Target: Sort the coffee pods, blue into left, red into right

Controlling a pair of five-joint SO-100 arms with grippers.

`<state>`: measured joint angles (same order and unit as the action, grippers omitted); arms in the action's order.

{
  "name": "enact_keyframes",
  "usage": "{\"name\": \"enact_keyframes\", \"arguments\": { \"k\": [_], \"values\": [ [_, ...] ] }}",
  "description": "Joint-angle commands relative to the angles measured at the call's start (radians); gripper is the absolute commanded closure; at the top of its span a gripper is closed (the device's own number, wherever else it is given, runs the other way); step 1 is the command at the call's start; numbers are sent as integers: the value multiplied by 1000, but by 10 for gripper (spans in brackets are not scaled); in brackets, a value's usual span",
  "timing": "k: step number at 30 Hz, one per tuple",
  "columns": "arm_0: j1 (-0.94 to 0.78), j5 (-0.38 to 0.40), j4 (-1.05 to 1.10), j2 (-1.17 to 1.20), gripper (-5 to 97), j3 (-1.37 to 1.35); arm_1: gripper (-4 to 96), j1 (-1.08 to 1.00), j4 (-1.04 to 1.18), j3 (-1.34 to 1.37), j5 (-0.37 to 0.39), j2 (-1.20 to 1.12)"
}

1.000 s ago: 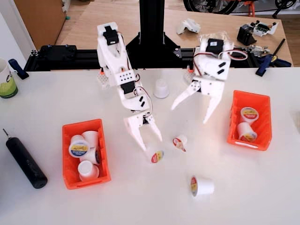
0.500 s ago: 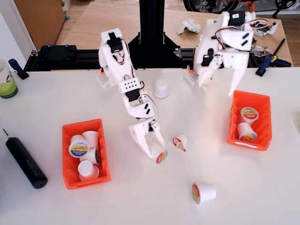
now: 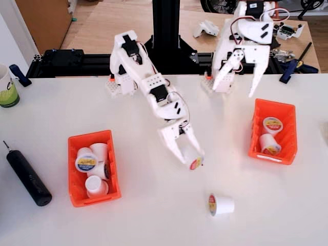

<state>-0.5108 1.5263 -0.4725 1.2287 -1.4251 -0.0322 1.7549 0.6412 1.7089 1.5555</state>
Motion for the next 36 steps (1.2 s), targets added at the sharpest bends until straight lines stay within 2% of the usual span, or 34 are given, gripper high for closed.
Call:
{"name": "enact_keyframes", "arguments": {
  "k": [1, 2, 3, 4, 5, 9, 12, 16, 25, 28, 32, 34, 36],
  "values": [
    [-60, -91, -31, 25, 770, 86, 534, -63, -61, -58, -247, 43],
    [-75, -109, -28, 25, 768, 86, 554, -91, -86, -69, -344, 43],
    [-91, -127, -31, 23, 767, 86, 551, -114, -137, -72, -488, 43],
    [-106, -149, -35, 25, 766, 86, 567, -138, -170, -83, -598, 43],
    [-123, -163, -37, 26, 766, 86, 581, -172, -181, -95, -680, 43],
    [-170, -218, -28, 23, 763, 107, 629, -288, -172, -124, -931, 43],
    [-207, -242, -37, 28, 761, 118, 631, -344, -140, -156, -1029, 43],
    [-259, -304, -12, 15, 755, 173, 630, -368, -104, -204, -1069, 43],
    [-330, -436, 92, -37, 741, 333, 625, -370, -57, -239, -1015, 43],
    [-365, -486, 127, -172, 736, 489, 626, -370, -74, -235, -1042, 41],
    [-417, -541, 138, -472, 729, 850, 620, -408, -107, -235, -1060, 41],
    [-437, -548, 138, -626, 731, 1051, 620, -420, -126, -235, -1058, 41],
    [-453, -528, 143, -695, 739, 1121, 620, -425, -133, -233, -1045, 40]
  ]
}}
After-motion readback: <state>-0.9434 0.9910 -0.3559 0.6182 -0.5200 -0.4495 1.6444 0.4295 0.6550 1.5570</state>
